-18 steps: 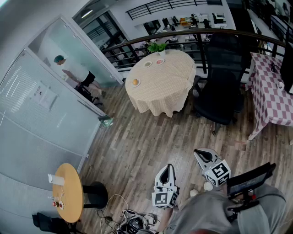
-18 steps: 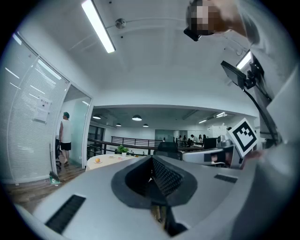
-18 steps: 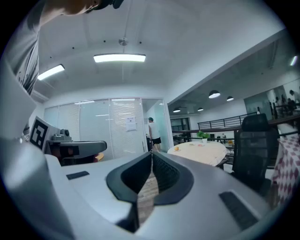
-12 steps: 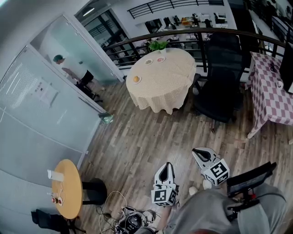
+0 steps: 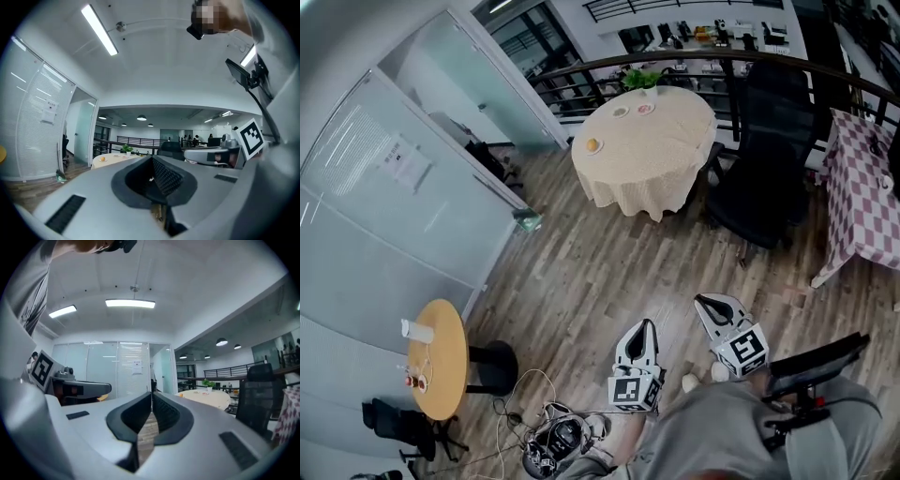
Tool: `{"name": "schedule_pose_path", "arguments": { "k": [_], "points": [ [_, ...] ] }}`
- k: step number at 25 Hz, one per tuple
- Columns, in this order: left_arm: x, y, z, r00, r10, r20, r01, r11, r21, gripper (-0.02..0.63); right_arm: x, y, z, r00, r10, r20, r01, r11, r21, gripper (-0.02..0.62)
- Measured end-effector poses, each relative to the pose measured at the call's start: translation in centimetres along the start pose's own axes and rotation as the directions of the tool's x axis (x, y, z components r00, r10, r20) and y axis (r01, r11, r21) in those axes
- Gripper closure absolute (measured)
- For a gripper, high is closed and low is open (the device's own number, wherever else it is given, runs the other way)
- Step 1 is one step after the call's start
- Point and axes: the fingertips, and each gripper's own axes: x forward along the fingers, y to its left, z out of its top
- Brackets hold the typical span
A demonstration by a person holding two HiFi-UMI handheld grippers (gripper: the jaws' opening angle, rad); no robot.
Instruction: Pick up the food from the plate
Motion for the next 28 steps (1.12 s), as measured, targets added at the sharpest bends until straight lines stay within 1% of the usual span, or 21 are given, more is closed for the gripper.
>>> {"name": "schedule_pose_path", "arguments": {
  "k": [2, 4, 7, 10, 15, 22, 25, 28],
  "points": [
    [0.0, -0.1, 0.1, 1.0, 0.015, -0.006, -0.015, 1.0, 0.016, 0.594, 0.1, -0.2, 0.0, 1.0, 0.005, 0.003, -0.005, 1.0, -0.016, 0.572],
    [0.0, -0.3, 0.0, 0.999, 0.039, -0.004, -0.039, 0.999, 0.022, 0.594, 0.2, -0.5, 0.0, 1.0, 0.026, 0.016, -0.026, 1.0, -0.004, 0.572],
    [0.4, -1.3, -0.1, 0.996, 0.09, 0.019, -0.09, 0.996, 0.01, 0.594, 0.1, -1.7, -0.2, 0.998, 0.057, 0.031, -0.057, 0.998, -0.008, 0.572],
    [0.6, -2.1, -0.2, 0.992, 0.121, 0.017, -0.121, 0.993, -0.005, 0.594, 0.1, -2.4, -0.5, 0.997, 0.077, 0.024, -0.078, 0.997, 0.026, 0.572],
    [0.9, -2.8, -0.1, 0.993, 0.12, 0.014, -0.121, 0.993, 0.017, 0.594, 0.2, -3.2, -0.4, 0.995, 0.099, 0.01, -0.1, 0.995, 0.009, 0.572],
    [2.3, -1.8, -0.4, 0.99, 0.137, 0.018, -0.137, 0.991, 0.004, 0.594, 0.9, -5.1, -1.1, 0.998, 0.069, -0.005, -0.069, 0.997, 0.034, 0.572],
    [3.4, -1.2, -0.9, 0.992, 0.127, 0.008, -0.127, 0.992, -0.002, 0.594, 1.5, -5.6, -1.4, 0.998, 0.063, -0.011, -0.063, 0.997, 0.037, 0.572],
    [5.2, -0.4, -1.3, 0.995, 0.1, 0.006, -0.1, 0.995, 0.006, 0.594, 2.5, -6.5, -2.0, 0.999, 0.045, -0.018, -0.044, 0.998, 0.043, 0.572]
  ]
}}
